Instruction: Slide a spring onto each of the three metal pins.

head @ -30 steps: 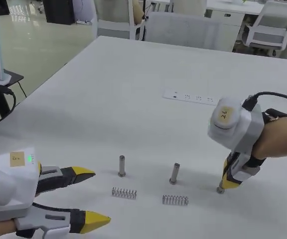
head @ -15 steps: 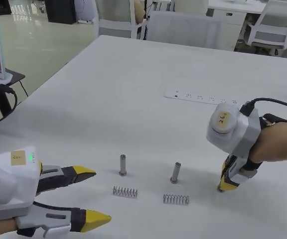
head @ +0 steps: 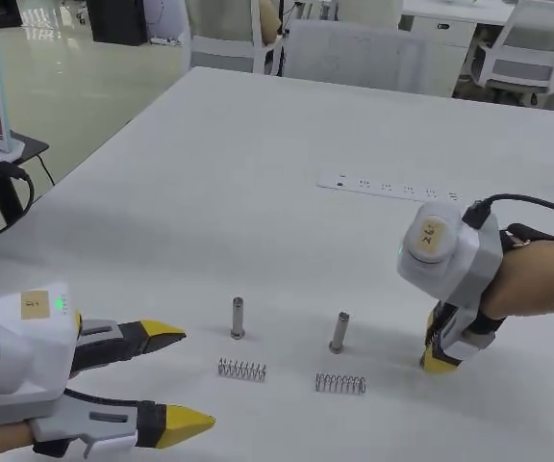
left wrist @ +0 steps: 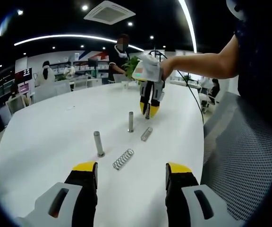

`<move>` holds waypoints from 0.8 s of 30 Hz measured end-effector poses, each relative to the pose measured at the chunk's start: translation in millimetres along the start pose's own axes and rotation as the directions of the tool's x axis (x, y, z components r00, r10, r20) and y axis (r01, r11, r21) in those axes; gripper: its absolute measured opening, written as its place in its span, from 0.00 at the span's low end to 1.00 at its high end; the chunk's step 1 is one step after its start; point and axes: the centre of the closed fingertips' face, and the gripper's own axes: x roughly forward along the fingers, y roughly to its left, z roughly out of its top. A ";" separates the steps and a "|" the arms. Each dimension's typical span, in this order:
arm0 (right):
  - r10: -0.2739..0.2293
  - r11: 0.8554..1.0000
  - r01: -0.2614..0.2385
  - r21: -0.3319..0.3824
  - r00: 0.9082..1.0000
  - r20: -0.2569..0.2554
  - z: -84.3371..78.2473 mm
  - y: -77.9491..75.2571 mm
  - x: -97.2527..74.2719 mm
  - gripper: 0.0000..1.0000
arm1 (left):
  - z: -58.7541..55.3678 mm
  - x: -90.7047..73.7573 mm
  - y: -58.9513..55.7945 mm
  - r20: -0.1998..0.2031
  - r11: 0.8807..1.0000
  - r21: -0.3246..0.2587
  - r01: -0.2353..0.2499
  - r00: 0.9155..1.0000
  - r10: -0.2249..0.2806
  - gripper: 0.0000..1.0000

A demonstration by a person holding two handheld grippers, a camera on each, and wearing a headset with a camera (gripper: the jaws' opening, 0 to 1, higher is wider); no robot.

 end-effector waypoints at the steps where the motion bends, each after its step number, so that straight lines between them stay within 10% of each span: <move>1: 0.001 1.000 -0.001 0.000 1.000 0.002 -0.1 0.3 0.0 0.20 | 0.3 0.1 0.1 0.002 1.000 0.000 0.000 1.000 0.000 0.53; 24: -0.034 0.999 0.034 -0.010 0.998 0.061 12.8 1.9 -15.6 0.29 | 2.7 1.3 -0.6 0.004 1.000 0.007 0.006 1.000 -0.006 0.53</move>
